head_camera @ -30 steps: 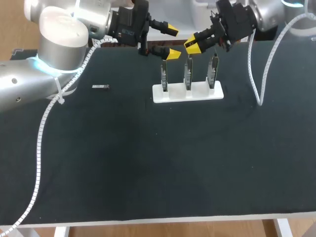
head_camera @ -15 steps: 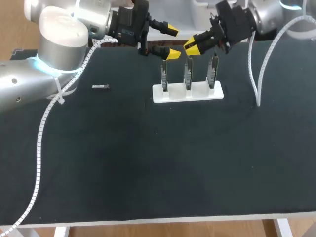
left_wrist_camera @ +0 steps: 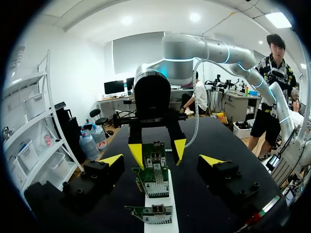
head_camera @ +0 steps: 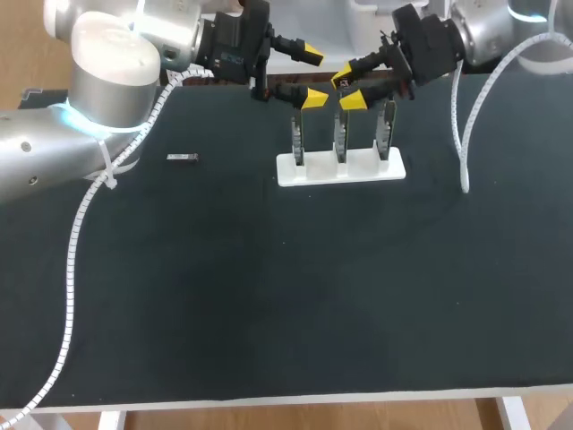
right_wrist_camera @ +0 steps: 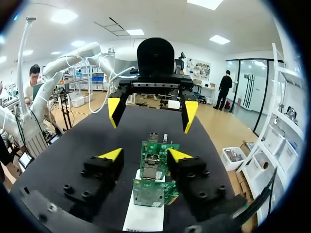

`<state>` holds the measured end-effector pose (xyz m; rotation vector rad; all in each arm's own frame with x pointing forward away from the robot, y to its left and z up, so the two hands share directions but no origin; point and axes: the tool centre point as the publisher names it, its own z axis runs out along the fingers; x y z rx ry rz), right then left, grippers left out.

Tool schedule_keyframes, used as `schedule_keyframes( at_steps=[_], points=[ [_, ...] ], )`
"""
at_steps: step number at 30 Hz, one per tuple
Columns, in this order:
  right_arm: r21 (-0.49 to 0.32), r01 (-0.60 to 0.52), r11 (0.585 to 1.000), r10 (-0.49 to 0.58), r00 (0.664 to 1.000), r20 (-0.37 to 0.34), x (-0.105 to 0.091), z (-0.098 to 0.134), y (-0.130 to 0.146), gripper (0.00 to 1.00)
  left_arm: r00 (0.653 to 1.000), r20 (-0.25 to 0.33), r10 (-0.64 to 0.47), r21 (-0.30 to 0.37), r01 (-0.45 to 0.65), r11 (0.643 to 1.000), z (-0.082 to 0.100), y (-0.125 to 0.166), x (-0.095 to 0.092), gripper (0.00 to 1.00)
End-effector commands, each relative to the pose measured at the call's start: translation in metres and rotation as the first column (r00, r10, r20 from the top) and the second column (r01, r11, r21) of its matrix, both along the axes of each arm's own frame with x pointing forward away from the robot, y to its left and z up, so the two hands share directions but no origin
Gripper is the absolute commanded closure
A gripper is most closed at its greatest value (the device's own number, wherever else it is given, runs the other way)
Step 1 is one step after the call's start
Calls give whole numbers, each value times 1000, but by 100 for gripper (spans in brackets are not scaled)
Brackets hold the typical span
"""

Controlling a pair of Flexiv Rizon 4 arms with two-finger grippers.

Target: Pick up the optical module with the left hand, and insert it into the network port with the right hand.

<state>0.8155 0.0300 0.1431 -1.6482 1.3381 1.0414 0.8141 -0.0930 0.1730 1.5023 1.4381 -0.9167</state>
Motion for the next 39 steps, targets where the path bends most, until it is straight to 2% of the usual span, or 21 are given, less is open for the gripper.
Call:
schedule_keyframes(
  at_steps=[1, 10, 30, 39],
  points=[
    [1, -1, 1000, 1, 1000, 0, 0, 0, 0, 0, 1000, -3, -2, 4, 3, 1000, 1, -1, 2, 0],
    [9, 2, 1000, -2, 1000, 2, 0, 3, -1, 0, 1000, -3, -2, 4, 3, 1000, 1, -1, 2, 0],
    [16, 2, 1000, -3, 997, 81, -5, 29, -9, 0, 1000, -3, -2, 4, 3, 1000, 1, -1, 2, 0],
    [25, -11, 1000, 9, 997, 81, -6, 31, -9, 0, 1000, -3, -2, 4, 3, 1000, 1, -1, 2, 0]
  ],
)
